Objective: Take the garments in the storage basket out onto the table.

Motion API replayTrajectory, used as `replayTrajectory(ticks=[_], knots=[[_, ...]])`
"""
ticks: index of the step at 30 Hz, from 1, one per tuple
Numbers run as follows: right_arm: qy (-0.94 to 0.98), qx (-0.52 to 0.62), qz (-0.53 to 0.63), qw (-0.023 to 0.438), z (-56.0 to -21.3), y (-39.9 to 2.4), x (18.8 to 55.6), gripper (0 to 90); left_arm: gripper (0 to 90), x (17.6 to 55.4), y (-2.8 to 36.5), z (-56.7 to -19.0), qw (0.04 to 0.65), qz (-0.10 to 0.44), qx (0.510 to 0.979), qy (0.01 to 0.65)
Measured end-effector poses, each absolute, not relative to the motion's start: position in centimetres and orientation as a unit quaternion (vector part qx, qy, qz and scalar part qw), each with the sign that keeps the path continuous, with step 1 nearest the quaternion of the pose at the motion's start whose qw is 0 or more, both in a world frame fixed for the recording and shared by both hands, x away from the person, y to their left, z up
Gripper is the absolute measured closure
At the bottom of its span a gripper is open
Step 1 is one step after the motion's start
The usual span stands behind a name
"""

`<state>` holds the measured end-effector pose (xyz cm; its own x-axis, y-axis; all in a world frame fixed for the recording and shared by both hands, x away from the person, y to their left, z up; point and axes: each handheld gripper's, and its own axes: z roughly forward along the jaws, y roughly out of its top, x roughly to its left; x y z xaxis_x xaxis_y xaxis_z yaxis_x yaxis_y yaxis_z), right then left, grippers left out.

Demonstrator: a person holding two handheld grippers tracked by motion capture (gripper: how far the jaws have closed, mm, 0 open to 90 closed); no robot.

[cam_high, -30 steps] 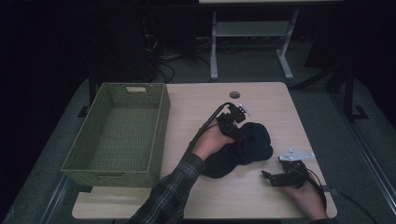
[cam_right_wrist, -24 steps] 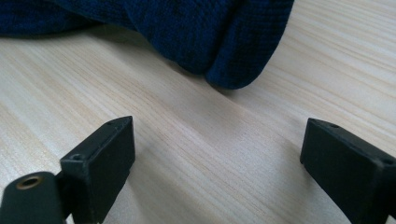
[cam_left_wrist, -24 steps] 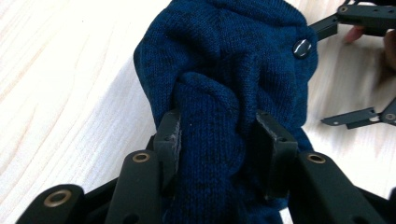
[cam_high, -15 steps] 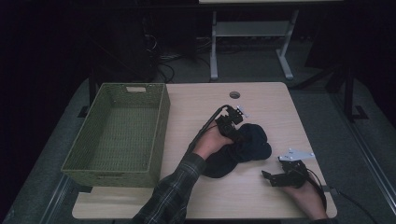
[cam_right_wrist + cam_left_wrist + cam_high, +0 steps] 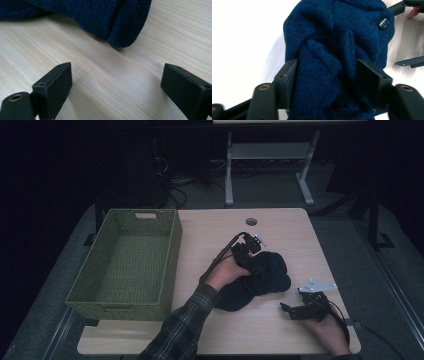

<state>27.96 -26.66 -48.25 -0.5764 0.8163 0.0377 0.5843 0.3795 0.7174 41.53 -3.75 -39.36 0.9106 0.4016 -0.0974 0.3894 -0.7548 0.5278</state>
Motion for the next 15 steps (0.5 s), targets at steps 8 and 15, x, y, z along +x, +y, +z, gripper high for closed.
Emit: replayTrajectory(ticks=[8,15], knots=[[0.815,0.430,0.352,0.164,-48.2,-26.7,28.0,9.7,24.7,41.0,-2.8,-37.3,0.294,0.047,0.933,0.204],[0.816,0.429,0.351,0.165,-48.2,-26.7,28.0,9.7,25.8,40.4,-1.3,-35.4,0.309,0.066,0.926,0.207]])
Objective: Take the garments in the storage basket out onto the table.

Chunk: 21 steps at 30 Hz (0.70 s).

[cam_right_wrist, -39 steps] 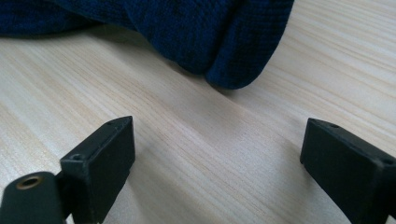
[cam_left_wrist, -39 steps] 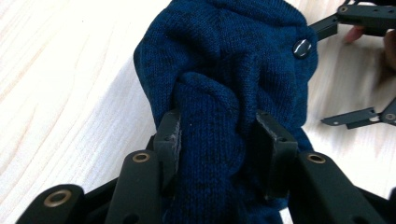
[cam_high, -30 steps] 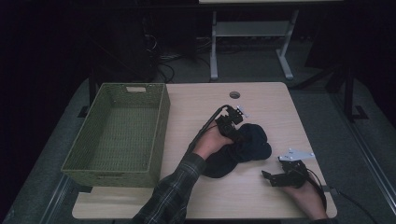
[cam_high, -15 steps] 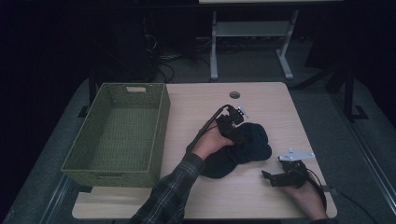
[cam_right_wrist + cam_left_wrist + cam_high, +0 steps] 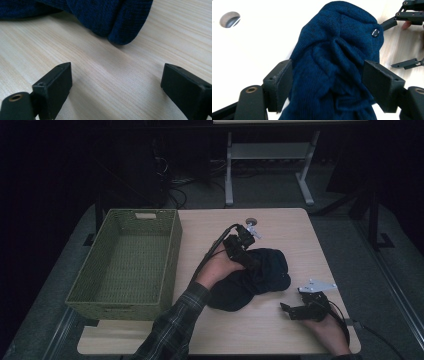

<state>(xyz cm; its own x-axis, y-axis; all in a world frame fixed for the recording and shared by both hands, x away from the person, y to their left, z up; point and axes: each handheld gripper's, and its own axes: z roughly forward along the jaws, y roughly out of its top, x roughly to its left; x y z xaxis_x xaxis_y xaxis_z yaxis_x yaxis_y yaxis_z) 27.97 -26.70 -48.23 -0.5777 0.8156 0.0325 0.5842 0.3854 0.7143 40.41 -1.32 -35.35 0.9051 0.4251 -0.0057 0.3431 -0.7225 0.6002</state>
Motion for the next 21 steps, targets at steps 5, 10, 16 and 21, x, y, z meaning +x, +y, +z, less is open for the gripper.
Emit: replayTrajectory(ticks=[5,10,16,21], knots=[[0.816,0.429,0.352,0.165,-48.2,-26.7,28.0,9.7,39.9,39.3,0.4,-34.7,0.320,0.052,0.922,0.213],[0.815,0.429,0.352,0.165,-48.2,-26.7,28.0,9.7,62.8,37.5,2.8,-35.1,0.324,0.032,0.918,0.227],[0.816,0.429,0.352,0.165,-48.2,-26.7,28.0,9.7,85.6,36.1,4.4,-35.7,0.321,0.029,0.916,0.237],[0.815,0.429,0.352,0.165,-48.2,-26.7,28.0,9.7,90.0,34.6,5.8,-37.2,0.306,0.047,0.916,0.257]])
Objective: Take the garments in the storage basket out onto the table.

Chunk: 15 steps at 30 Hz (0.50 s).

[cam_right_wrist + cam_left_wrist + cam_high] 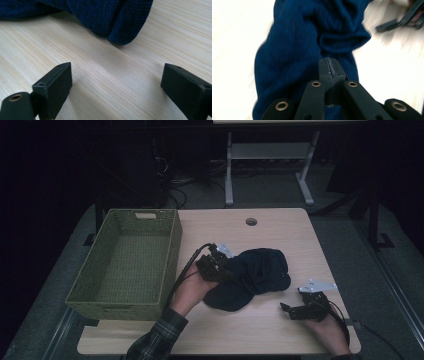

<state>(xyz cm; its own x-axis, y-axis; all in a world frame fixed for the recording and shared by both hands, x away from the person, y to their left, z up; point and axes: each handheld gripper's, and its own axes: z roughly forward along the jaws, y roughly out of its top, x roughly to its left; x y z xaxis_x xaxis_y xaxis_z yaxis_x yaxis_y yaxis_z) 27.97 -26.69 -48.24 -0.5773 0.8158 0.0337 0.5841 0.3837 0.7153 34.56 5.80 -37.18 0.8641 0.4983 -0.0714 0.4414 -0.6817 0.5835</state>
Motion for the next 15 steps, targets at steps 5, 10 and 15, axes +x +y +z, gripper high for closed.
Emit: replayTrajectory(ticks=[5,10,15], knots=[[0.815,0.429,0.352,0.165,-48.2,-26.7,28.0,9.6,90.0,34.0,6.5,-38.6,0.289,0.053,0.917,0.269],[0.816,0.429,0.352,0.164,-48.2,-26.7,28.0,9.7,90.0,33.6,6.5,-41.3,0.262,0.046,0.923,0.277],[0.816,0.428,0.352,0.165,-48.2,-26.7,28.0,9.7,89.9,33.6,6.2,-42.8,0.250,0.045,0.927,0.276]])
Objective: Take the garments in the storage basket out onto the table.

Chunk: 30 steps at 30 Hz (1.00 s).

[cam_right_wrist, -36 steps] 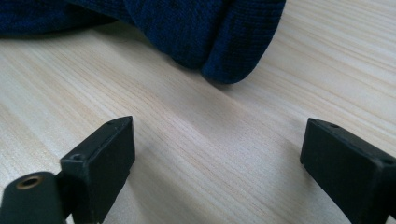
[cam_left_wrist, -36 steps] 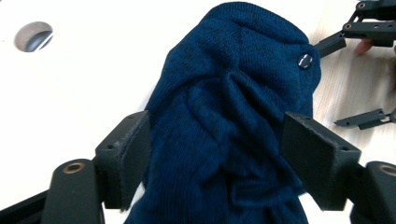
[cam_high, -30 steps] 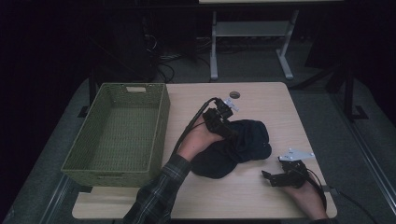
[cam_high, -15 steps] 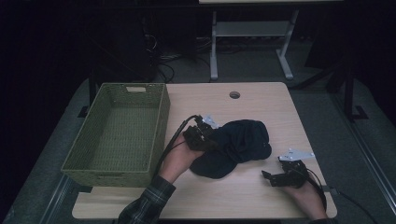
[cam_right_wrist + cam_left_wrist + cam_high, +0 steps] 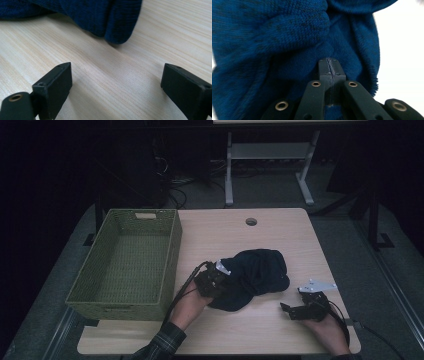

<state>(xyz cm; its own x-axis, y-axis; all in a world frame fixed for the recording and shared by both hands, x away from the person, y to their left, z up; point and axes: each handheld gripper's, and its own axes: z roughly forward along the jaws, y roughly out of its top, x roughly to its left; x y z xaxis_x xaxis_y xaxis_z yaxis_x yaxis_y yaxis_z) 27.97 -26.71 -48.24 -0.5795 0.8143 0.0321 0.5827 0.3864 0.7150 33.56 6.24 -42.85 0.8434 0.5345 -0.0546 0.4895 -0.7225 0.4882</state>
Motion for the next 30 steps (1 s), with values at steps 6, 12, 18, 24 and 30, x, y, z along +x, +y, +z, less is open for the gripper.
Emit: replayTrajectory(ticks=[6,12,18,24,30], knots=[[0.816,0.428,0.352,0.165,-48.2,-26.7,28.0,9.7,89.9,33.6,6.3,-44.3,0.243,0.039,0.927,0.281],[0.815,0.430,0.351,0.165,-48.2,-26.7,27.9,9.8,90.0,33.8,6.6,-44.8,0.250,0.031,0.928,0.275],[0.815,0.437,0.354,0.142,-47.2,-27.1,28.2,20.1,90.0,33.9,6.9,-44.9,0.263,0.024,0.924,0.276],[0.805,0.425,0.389,0.139,-44.8,-27.4,28.6,25.8,90.0,34.2,7.2,-45.1,0.275,0.009,0.919,0.284],[0.796,0.411,0.428,0.117,-43.4,-26.9,29.9,33.2,90.0,33.9,6.9,-45.0,0.265,0.021,0.924,0.277]])
